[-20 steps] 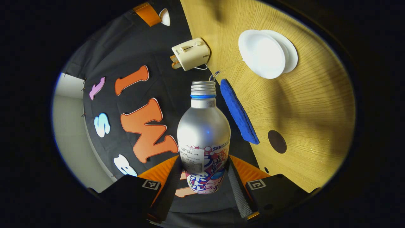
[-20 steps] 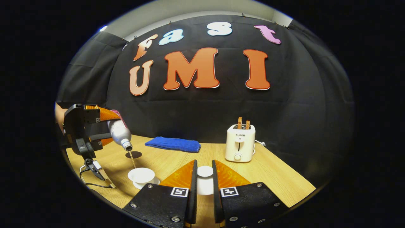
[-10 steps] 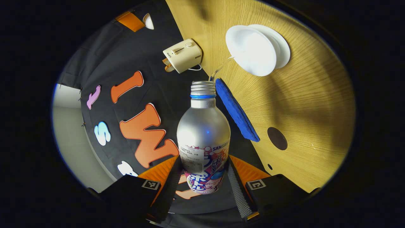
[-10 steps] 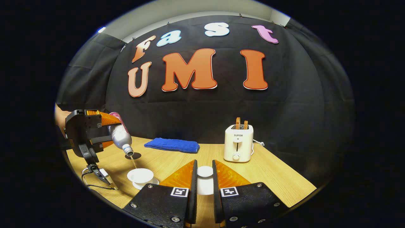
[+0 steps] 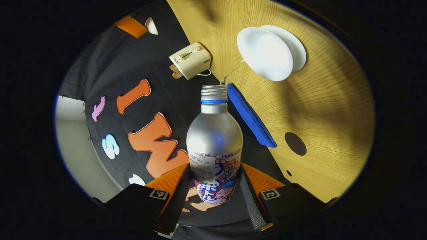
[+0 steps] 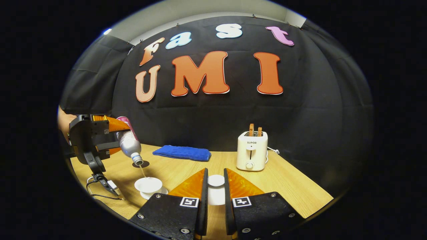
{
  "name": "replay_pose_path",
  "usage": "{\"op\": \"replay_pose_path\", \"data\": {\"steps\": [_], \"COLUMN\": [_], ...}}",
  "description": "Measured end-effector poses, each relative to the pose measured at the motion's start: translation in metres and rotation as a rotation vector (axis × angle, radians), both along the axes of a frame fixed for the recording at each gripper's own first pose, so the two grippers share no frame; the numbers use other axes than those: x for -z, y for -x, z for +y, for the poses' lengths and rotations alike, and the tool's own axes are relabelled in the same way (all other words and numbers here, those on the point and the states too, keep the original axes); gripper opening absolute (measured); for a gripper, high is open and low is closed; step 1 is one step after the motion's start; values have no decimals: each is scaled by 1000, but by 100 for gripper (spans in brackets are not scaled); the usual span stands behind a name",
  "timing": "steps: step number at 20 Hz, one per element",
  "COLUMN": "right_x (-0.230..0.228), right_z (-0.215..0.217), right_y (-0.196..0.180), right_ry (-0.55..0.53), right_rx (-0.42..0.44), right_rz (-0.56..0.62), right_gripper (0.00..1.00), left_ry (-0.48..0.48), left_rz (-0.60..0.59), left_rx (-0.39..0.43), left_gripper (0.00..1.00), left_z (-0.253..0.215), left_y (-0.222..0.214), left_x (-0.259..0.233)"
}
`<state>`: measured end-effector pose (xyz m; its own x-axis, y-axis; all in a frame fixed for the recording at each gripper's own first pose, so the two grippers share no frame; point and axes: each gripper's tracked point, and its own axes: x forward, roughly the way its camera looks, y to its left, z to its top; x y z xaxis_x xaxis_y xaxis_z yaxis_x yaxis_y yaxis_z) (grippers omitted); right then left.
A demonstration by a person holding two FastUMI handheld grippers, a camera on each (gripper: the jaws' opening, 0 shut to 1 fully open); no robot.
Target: Open the teacup lid with one hand, grasp the water bottle and pour water into the teacup with the other hand; after pouring, place the water bottle on the coaster and then close the teacup lid.
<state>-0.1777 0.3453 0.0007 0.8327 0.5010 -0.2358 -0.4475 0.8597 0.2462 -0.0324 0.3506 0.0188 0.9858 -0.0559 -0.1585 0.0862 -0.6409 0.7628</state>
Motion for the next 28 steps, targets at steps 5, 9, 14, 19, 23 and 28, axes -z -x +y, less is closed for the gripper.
{"op": "replay_pose_path", "data": {"steps": [5,9,14,19,23,28], "right_x": [-1,-2,-1,0,-1,2], "right_z": [3,4,5,5,6,11], "right_y": [0,1,2,4,3,5], "right_ry": [3,9,10,14,8,6], "right_rx": [-8,-12,-15,-19,-18,-25], "right_rz": [-3,-11,-10,-5,-5,5], "right_gripper": [22,22,23,22,22,22], "left_ry": [-23,-40,-75,-101,-98,-4], "left_rz": [1,3,0,-17,-26,-43], "left_rx": [-9,-10,-10,10,30,36], "left_gripper": [83,85,83,85,84,84], "left_z": [0,-2,-3,-8,-11,-7], "left_y": [1,1,2,1,2,4], "left_x": [-3,-3,-1,-2,-3,-1]}}
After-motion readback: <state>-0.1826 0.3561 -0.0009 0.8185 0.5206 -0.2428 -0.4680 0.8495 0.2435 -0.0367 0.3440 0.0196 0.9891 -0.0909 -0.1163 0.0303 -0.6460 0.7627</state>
